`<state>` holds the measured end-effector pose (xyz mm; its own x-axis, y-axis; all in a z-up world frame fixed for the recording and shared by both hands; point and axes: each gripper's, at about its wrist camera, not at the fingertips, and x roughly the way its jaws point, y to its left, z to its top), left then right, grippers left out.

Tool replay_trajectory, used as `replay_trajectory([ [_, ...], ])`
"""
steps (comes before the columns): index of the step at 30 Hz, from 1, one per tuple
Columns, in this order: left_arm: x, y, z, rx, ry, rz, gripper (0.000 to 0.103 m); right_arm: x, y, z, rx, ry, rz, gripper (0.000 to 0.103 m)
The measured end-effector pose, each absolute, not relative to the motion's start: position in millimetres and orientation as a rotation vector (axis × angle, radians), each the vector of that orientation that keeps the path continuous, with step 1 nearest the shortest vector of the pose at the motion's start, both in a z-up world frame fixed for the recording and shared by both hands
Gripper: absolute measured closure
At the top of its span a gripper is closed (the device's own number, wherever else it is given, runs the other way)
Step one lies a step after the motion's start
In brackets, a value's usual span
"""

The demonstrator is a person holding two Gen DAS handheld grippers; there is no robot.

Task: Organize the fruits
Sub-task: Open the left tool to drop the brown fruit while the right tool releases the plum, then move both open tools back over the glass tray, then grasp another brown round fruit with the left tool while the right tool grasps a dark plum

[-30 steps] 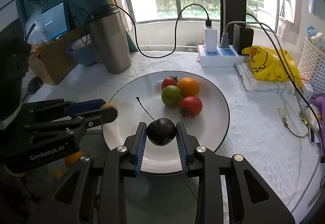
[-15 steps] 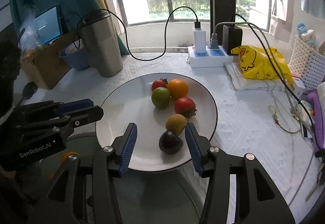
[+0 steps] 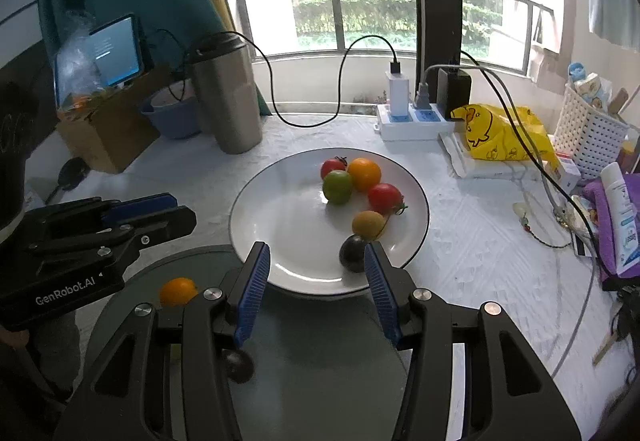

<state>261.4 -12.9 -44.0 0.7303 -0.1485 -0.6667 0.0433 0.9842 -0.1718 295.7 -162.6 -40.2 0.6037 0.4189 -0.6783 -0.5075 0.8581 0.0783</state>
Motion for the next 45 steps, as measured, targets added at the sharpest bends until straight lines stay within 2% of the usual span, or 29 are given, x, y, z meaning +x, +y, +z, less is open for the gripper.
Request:
replay_trajectory([
  [2,253.8,-11.3,-41.8,-0.151,0.738,-0.102,0.071,288.8,-161.7,-37.8,-0.130,0.745,0.540,0.051],
  [6,238.6,-7.7,-39.5,-0.165,0.724,-0.098,0.057,276.9,-159.9,-35.9,-0.134,0.739,0.542,0.051],
  [21,191.7,5.4,-52.0,-0.194,0.735,-0.071,0.057,241.6,-149.9,-37.5,-0.162,0.739,0.560,0.051],
  [45,162.8,2.2,-92.7,-0.197,0.808,-0.070,0.057,212.7,-140.1,-76.9,-0.183,0.816,0.574,0.051],
])
